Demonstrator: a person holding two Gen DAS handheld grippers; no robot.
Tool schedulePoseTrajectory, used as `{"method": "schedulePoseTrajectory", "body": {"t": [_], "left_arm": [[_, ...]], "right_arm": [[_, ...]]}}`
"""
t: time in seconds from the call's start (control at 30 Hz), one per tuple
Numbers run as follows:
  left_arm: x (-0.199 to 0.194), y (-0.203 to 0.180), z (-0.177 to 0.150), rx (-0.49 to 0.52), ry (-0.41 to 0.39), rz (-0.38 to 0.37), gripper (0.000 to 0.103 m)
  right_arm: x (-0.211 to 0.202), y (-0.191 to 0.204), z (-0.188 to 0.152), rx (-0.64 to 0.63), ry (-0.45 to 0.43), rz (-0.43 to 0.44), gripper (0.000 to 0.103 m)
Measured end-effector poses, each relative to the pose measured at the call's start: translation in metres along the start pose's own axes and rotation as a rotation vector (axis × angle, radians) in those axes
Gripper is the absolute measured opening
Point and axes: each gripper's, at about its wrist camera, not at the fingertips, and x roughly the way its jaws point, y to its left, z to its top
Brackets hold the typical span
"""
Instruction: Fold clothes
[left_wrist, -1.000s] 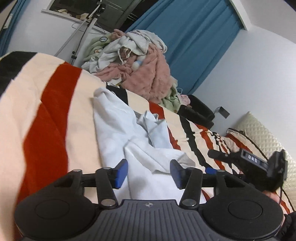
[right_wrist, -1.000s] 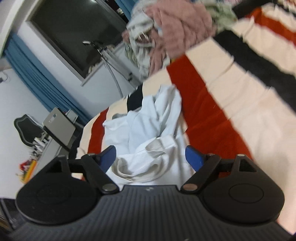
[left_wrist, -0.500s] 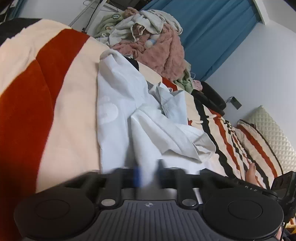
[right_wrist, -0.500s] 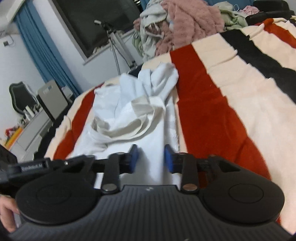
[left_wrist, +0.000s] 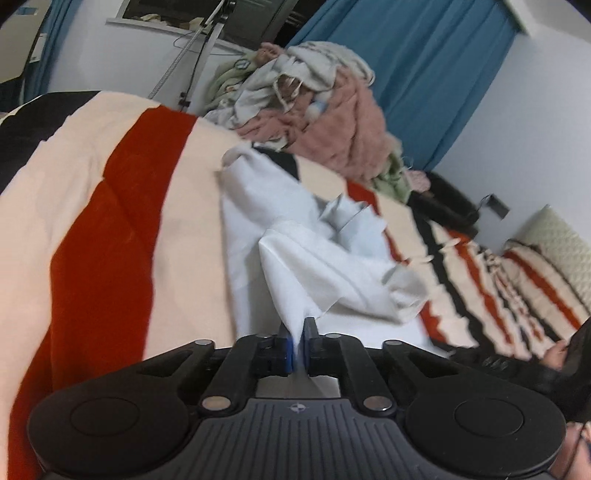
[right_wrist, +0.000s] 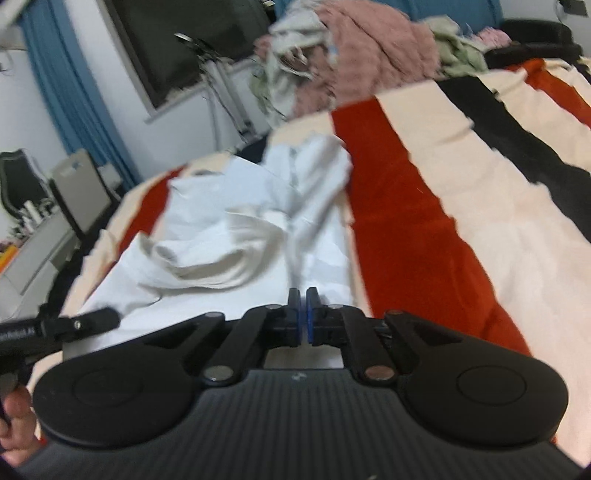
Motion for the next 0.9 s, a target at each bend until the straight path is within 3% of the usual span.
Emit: {"method": "schedulePoseTrajectory", "body": {"t": [0.1,0.13,0.2,0.23,0.27,0.43,0.6,0.77,0.9], "left_arm": [[-0.006,0.003,-0.002,-0.023,-0.005,-0.006,0.021],[-0.011,0.003,-0.002,-0.028,-0.009,-0.015,0.030],[-0.024,-0.001,-0.004,-0.025,-0.020,-0.012,0.044],[-0.031,-0.003,-0.006,-0.024,-0.025,-0.012,0.048],[-0.038,-0.005,-0.009,-0.023,-0.030,-0.011,0.051],[-0.074,-0.009,-0.030,-0.078,-0.022,0.005,0.082],[-0.102,0.000,-0.063,-0.260,0.020,-0.059,0.083],[-0.107,0.014,-0.098,-0.488,0.065,-0.180,0.083],[-0.091,0.017,-0.108,-0.557,0.088,-0.202,0.081]], "right_arm": [[0.000,-0.007,0.001,0.045,0.052,0.013,0.011],[-0.003,-0.006,0.002,0.039,0.058,0.005,0.017],[-0.010,-0.003,0.004,0.027,0.066,-0.009,0.046],[-0.017,-0.003,0.004,0.032,0.050,0.002,0.070],[-0.025,-0.004,0.003,0.046,0.028,0.020,0.082],[-0.056,-0.004,-0.006,0.131,0.015,0.057,0.082],[-0.086,-0.008,-0.018,0.239,0.026,0.098,0.082],[-0.097,-0.025,-0.040,0.428,0.105,0.103,0.083],[-0.094,-0.035,-0.065,0.569,0.157,0.149,0.079]]}}
